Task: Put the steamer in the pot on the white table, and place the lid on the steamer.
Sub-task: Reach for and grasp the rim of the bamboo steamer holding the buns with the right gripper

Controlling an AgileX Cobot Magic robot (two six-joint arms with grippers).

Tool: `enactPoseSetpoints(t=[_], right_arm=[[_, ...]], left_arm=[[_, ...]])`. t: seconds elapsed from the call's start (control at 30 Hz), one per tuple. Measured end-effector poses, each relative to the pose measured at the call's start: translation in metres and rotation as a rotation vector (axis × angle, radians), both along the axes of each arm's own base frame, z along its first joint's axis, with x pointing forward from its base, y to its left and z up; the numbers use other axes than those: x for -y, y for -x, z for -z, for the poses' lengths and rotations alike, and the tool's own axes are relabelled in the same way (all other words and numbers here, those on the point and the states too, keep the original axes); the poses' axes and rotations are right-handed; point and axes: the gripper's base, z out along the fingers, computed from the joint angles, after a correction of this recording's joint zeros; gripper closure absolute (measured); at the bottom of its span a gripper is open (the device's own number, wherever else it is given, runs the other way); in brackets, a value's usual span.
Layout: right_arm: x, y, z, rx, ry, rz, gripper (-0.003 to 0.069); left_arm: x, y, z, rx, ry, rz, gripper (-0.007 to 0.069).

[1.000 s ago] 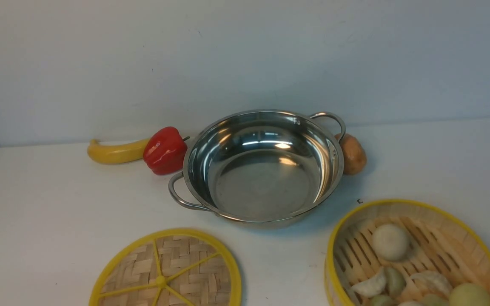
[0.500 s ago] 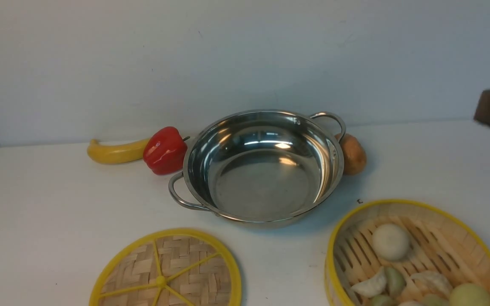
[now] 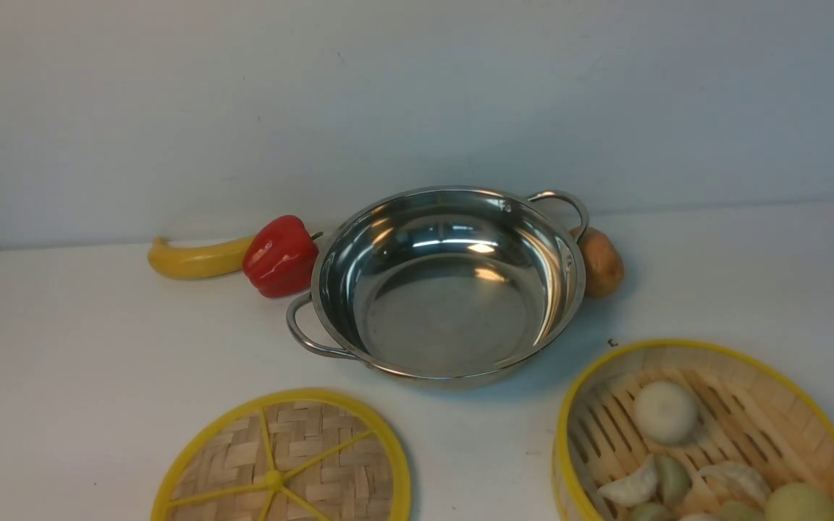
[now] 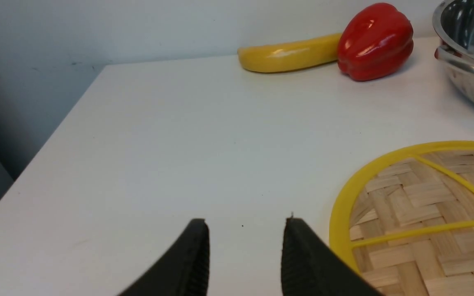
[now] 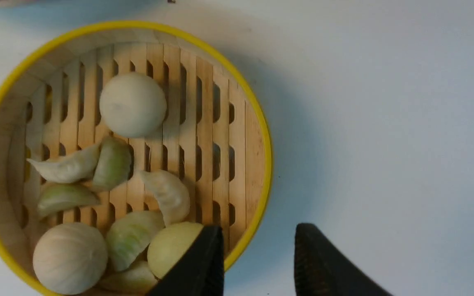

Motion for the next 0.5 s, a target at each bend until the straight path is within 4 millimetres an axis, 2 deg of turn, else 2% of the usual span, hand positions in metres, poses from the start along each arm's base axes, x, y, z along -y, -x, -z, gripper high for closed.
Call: enactPoseSetpoints(t=[0.03, 0.3, 0.5], right_arm=[[0.000, -0.001, 0.001, -0.006, 0.001, 0.000, 0.0391], [-0.005, -0.042, 0.057, -0.229, 0.009, 0.023, 0.0305], [-0.006, -0.066, 0.080, -0.306, 0.028, 0.033, 0.0286]], left_arm=[[0.000, 0.000, 0.000, 0.000, 0.000, 0.000, 0.0383], [0.000, 0.000, 0.000, 0.000, 0.000, 0.000, 0.0383], [0.000, 0.000, 0.000, 0.000, 0.000, 0.000, 0.0383]])
